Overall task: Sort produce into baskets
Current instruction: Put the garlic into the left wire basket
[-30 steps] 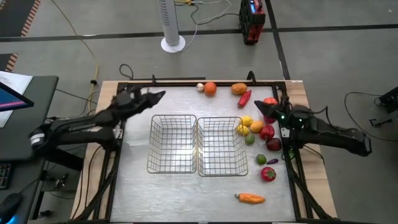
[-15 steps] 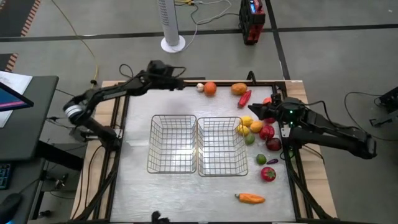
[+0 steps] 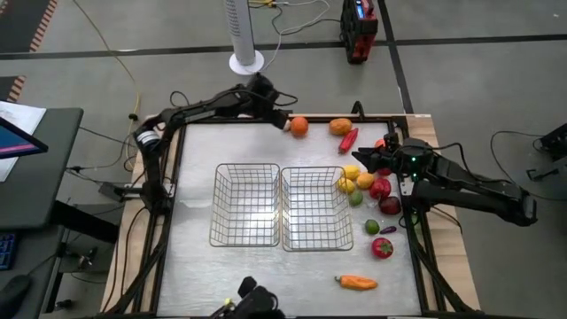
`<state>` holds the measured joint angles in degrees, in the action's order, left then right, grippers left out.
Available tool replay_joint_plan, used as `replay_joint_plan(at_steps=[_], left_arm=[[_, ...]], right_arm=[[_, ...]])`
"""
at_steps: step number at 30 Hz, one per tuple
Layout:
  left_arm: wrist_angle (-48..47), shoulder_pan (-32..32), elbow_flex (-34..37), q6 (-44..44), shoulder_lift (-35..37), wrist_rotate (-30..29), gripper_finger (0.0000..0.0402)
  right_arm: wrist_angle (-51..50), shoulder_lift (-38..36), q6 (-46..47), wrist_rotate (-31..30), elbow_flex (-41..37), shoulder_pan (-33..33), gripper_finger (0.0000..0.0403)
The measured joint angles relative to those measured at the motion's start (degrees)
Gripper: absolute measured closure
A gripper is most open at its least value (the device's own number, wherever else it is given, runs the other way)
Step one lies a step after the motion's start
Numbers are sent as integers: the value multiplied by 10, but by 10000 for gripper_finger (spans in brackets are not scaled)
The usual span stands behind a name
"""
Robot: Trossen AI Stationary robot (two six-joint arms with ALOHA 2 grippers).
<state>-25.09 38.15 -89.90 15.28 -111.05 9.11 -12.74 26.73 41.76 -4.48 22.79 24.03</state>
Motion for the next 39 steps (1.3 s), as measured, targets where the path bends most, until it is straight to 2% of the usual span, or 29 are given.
replay_joint_plan(at_steps=[7, 13, 17, 25, 32, 39], left_arm=[[-30, 0, -2, -127, -39, -45, 219], [-21, -7, -1, -288, -69, -84, 219], [-16, -14, 0, -353, -73, -103, 219], [24, -17, 1, -428, -77, -125, 219], [24, -17, 2, -431, -109, -120, 219], [41, -26, 2, -460, -121, -154, 219]], right_arm=[[-1, 0, -13, -14, 0, 2, 101], [-1, 0, -13, -23, 0, 1, 101], [-1, 0, -13, -31, 0, 4, 101], [-1, 0, -7, -45, 0, 5, 101], [-1, 0, -7, -47, 0, 5, 101], [0, 4, 7, -46, 0, 5, 101]])
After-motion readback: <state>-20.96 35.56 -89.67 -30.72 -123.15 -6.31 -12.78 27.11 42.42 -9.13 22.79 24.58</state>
